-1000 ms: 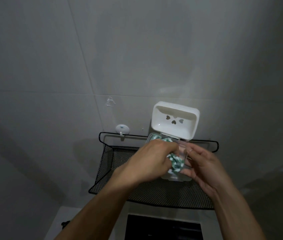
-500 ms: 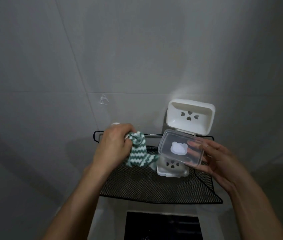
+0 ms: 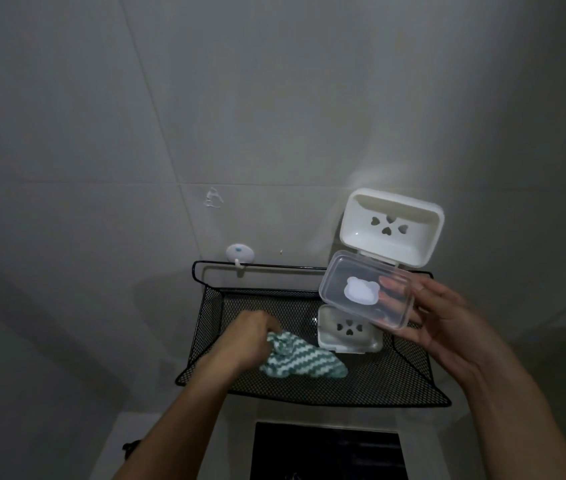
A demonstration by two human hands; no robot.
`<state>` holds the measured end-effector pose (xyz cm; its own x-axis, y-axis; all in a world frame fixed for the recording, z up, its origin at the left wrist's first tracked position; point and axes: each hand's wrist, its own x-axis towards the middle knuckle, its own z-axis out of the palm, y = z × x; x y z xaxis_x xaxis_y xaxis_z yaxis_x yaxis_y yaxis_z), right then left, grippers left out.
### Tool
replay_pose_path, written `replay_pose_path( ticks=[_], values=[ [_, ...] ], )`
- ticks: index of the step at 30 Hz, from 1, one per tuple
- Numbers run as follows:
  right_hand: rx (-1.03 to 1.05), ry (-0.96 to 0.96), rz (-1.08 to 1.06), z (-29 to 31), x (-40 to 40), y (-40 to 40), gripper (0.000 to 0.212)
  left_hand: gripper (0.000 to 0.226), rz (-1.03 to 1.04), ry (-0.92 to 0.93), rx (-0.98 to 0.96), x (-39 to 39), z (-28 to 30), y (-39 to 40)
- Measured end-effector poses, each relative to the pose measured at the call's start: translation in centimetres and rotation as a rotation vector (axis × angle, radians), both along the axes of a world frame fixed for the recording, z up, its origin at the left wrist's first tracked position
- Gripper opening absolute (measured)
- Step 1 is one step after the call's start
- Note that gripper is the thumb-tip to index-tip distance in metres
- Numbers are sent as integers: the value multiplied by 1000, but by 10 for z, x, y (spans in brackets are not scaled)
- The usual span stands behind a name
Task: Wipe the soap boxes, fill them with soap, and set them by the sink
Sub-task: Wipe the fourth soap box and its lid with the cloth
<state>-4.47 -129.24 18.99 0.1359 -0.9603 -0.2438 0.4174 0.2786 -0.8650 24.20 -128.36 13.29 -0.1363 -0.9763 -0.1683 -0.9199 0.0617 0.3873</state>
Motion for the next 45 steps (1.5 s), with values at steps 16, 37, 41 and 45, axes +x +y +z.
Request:
replay_pose_path(
  ticks=[16,37,41,45],
  values=[
    [19,-245,71,-5,52,12,38,46,97,1401,83,-27,61,15],
    [31,302,63,3,50,26,34,13,5,828,48,32,112,-25],
    [15,324,63,3,57,32,31,19,10,844,-5,33,115,-21],
    [-15,216,-5,5,58,36,36,36,82,928,-144,43,108,-9]
  ],
)
